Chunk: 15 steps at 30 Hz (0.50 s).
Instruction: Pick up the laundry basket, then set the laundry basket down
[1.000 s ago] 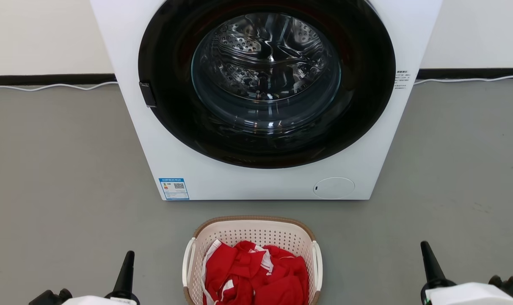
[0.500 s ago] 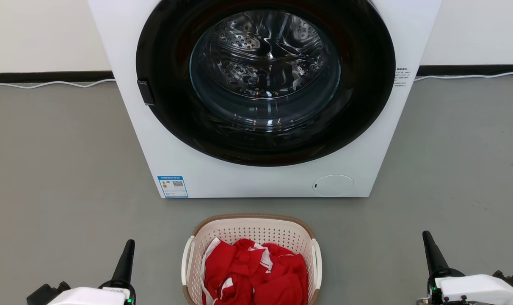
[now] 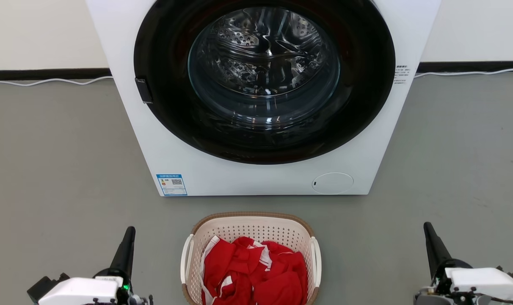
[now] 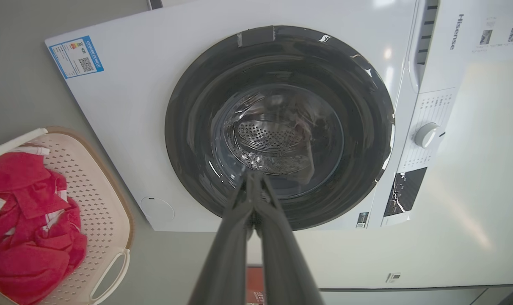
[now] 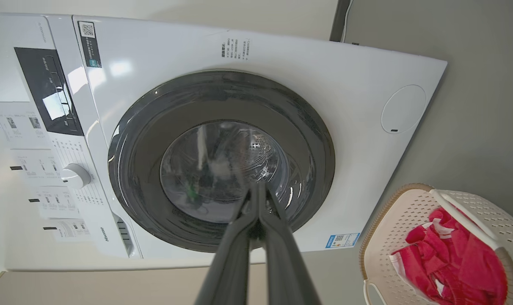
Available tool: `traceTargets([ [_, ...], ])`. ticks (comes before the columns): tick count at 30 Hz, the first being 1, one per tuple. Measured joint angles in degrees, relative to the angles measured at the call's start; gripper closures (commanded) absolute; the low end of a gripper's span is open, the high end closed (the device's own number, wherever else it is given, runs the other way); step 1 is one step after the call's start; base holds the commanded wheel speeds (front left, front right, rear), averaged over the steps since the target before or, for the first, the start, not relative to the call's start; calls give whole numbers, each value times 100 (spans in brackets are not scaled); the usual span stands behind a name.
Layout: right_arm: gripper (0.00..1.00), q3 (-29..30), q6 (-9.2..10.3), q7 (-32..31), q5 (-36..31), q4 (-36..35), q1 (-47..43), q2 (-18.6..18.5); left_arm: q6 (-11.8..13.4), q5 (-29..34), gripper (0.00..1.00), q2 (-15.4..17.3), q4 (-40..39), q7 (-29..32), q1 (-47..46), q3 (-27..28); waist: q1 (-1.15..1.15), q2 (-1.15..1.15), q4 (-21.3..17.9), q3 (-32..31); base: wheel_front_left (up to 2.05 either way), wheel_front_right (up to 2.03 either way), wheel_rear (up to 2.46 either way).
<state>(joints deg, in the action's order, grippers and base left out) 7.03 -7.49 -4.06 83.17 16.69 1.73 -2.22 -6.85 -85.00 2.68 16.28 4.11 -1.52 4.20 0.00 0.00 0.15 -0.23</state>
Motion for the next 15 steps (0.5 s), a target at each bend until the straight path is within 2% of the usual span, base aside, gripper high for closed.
traceTargets([
  [15, 100, 55, 0, -181, 864, -88, 194, -2, -5, -689, 100, -37, -59, 201, -160, 49, 0, 0, -15, 41, 0, 0, 0],
])
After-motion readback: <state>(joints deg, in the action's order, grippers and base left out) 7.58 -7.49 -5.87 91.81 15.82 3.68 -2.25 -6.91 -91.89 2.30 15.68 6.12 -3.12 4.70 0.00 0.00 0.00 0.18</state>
